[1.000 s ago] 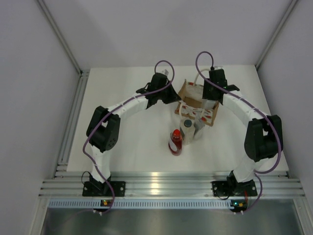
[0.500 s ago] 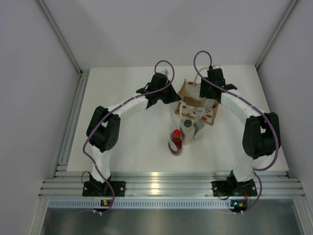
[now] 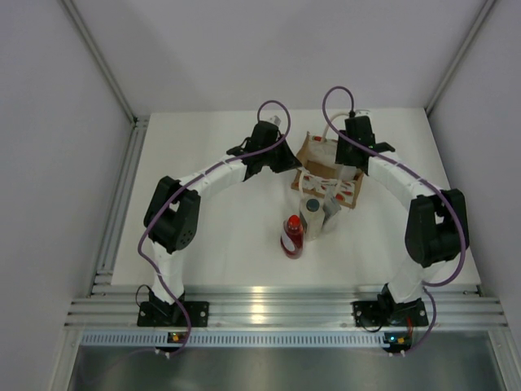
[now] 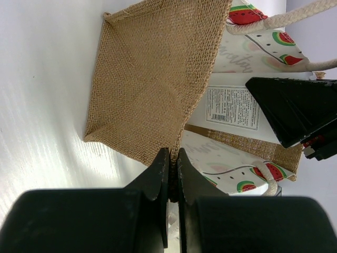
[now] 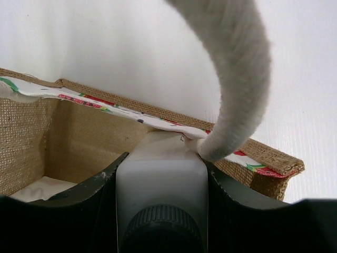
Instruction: Take the personal care products out of the canvas bag
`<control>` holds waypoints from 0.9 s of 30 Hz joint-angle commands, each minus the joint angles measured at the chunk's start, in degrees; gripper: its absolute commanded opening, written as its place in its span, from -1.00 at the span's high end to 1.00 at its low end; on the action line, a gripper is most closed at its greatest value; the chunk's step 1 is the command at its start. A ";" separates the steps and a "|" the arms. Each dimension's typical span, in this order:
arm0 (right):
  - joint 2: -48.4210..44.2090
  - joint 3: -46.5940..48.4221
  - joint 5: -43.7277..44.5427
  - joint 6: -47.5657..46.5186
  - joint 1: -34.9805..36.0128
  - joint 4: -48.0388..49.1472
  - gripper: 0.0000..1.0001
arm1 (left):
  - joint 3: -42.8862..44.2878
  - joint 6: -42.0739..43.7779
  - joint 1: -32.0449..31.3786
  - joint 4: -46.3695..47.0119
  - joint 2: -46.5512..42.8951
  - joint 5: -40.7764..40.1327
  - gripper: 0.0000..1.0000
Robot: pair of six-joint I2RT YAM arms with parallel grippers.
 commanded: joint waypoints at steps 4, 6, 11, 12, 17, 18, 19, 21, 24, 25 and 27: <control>-1.09 -2.34 0.12 1.96 0.36 -0.45 1.00 | 2.03 -0.33 0.36 1.52 -1.91 0.38 1.00; -2.06 -1.81 -0.50 2.39 0.53 -0.54 1.00 | 1.94 -0.59 0.45 1.61 -1.82 0.38 1.00; -4.69 0.65 -0.85 2.13 0.88 -0.63 1.00 | 1.76 -0.68 0.36 1.61 -2.08 0.12 1.00; -4.96 1.00 -0.94 1.78 0.88 -0.63 1.00 | 1.76 -0.60 0.36 1.61 -2.17 -0.14 1.00; -6.89 3.64 -1.03 0.82 0.88 -2.38 1.00 | 1.50 -0.51 0.36 1.61 -2.44 -0.49 1.00; -7.24 3.99 -1.11 0.90 0.88 -2.73 1.00 | 1.50 -0.51 0.44 1.61 -2.44 -0.50 1.00; -7.51 4.43 -0.94 0.82 0.88 -2.91 1.00 | 1.50 -0.59 0.45 1.52 -2.44 -0.50 1.00; -8.39 4.96 -0.77 0.64 0.80 -3.44 1.00 | 1.41 -0.77 0.45 1.61 -2.35 -0.41 1.00; -8.92 6.01 -0.24 0.02 0.88 -4.31 1.00 | 1.41 -0.86 0.44 1.61 -2.35 -0.41 1.00; -9.00 6.53 -0.41 -0.15 0.88 -4.49 1.00 | 1.32 -0.77 0.45 1.61 -2.35 -0.41 1.00; -9.27 6.98 -0.41 -0.15 0.88 -4.93 1.00 | 1.41 -0.77 0.45 1.61 -2.35 -0.50 1.00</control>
